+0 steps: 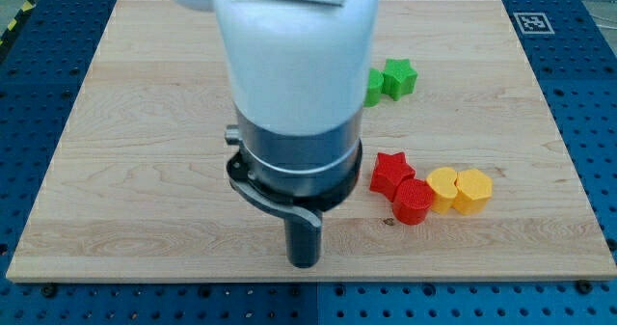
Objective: Touch the bottom of the red circle
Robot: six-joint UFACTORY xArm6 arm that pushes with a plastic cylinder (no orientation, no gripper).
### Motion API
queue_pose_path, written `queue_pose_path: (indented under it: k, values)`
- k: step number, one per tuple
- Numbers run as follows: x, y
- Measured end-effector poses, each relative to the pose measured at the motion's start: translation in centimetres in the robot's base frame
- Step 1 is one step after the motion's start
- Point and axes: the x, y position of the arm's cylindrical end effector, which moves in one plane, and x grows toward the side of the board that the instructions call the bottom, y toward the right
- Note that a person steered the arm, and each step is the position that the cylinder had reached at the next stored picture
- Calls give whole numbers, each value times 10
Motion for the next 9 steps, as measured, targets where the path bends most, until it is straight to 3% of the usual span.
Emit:
queue_pose_path:
  k: [7,9]
  values:
    - [7,52]
    - [7,111]
